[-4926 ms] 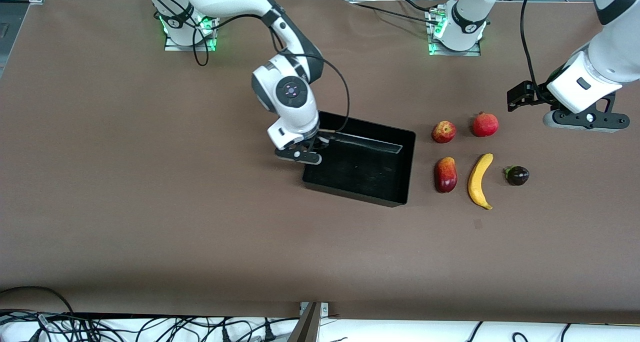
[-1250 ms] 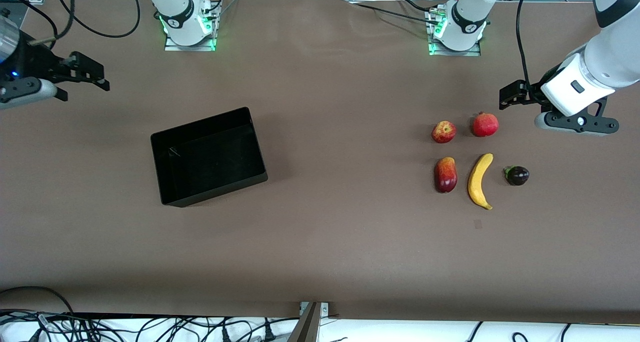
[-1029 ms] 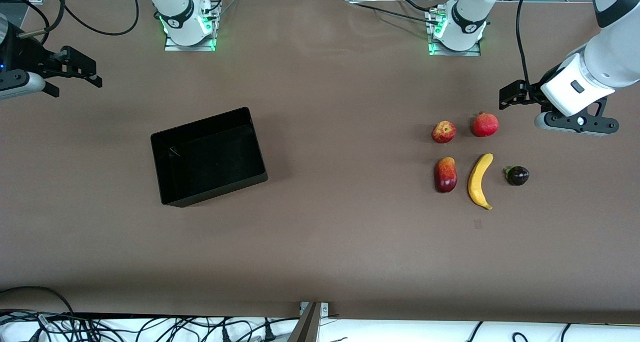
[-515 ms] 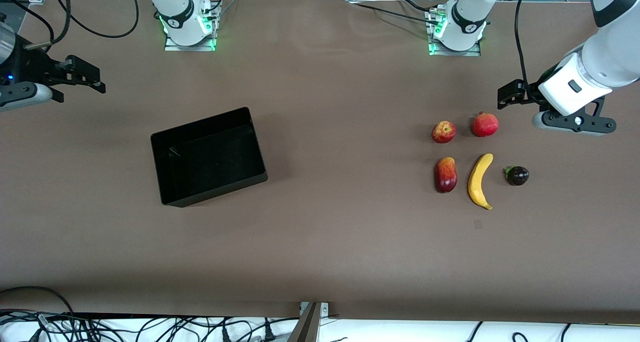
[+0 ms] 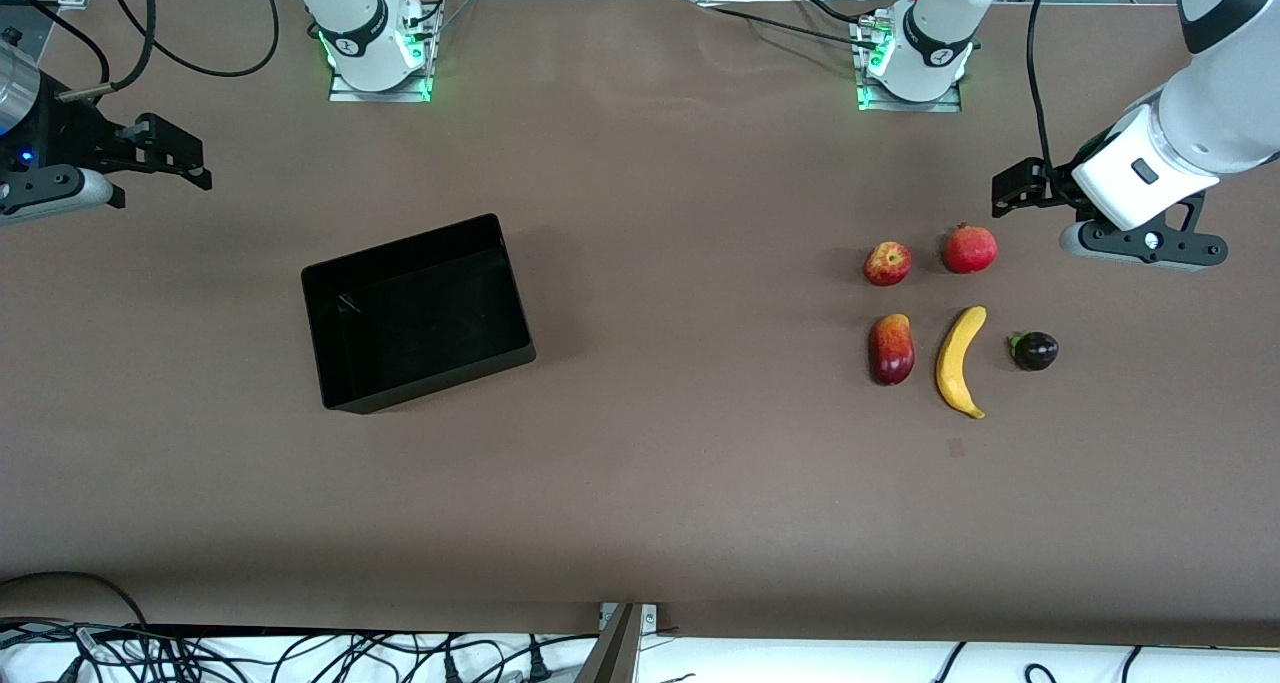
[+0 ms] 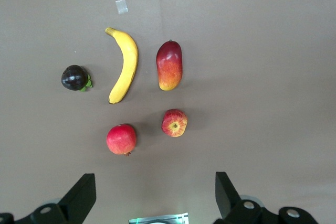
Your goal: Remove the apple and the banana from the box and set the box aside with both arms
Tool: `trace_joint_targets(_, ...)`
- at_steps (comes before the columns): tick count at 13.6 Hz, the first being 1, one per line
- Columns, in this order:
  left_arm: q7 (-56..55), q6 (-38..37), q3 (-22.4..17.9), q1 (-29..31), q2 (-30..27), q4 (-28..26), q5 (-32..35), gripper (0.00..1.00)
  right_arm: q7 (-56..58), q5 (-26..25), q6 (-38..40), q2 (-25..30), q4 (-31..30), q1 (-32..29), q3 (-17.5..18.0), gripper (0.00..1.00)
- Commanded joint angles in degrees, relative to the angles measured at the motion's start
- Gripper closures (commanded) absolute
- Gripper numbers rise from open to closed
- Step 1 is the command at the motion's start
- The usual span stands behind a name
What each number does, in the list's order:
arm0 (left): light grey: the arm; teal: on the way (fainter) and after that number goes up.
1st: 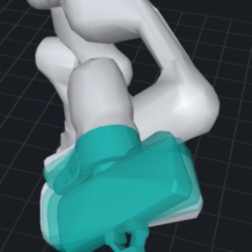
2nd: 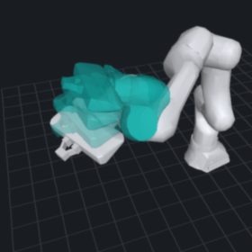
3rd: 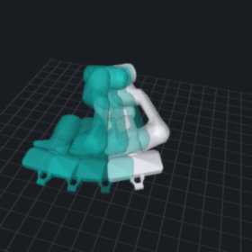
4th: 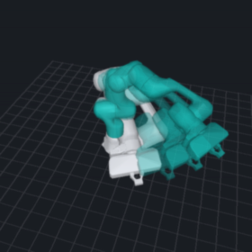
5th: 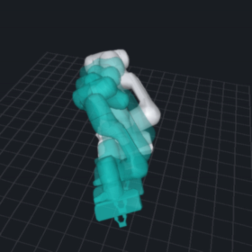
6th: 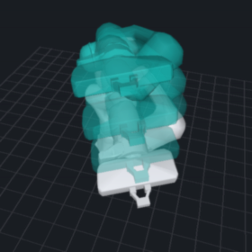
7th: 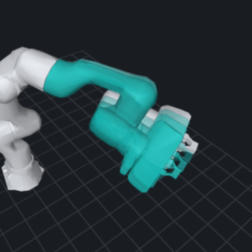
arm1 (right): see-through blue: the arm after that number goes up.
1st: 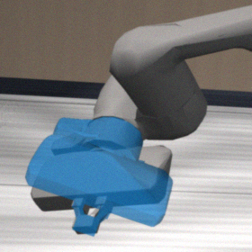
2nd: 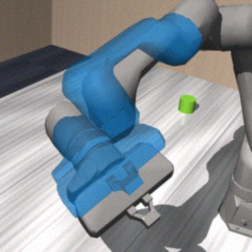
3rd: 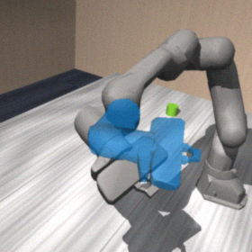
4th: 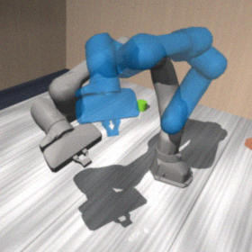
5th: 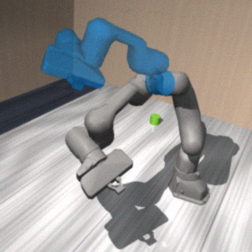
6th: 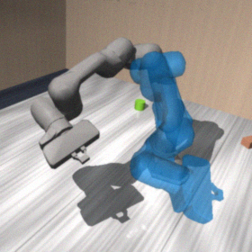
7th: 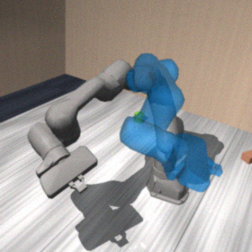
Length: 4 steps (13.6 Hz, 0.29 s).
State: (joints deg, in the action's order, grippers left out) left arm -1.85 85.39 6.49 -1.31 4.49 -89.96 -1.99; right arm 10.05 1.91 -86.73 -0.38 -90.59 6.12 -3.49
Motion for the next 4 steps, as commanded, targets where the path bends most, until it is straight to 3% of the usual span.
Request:
trace_joint_targets(1, 0.27, -1.46, 0.02, -0.01, 1.13, 2.25, -1.09, 0.00, -0.56, -1.12, -0.45, -0.23, 0.51, -0.23, 0.76, 0.00)
trace_joint_targets(4, 0.27, -1.46, 0.02, -0.01, 1.13, 2.25, -1.09, 0.00, -1.86, -1.20, -0.63, -0.32, 0.51, -0.05, 0.76, 0.00)
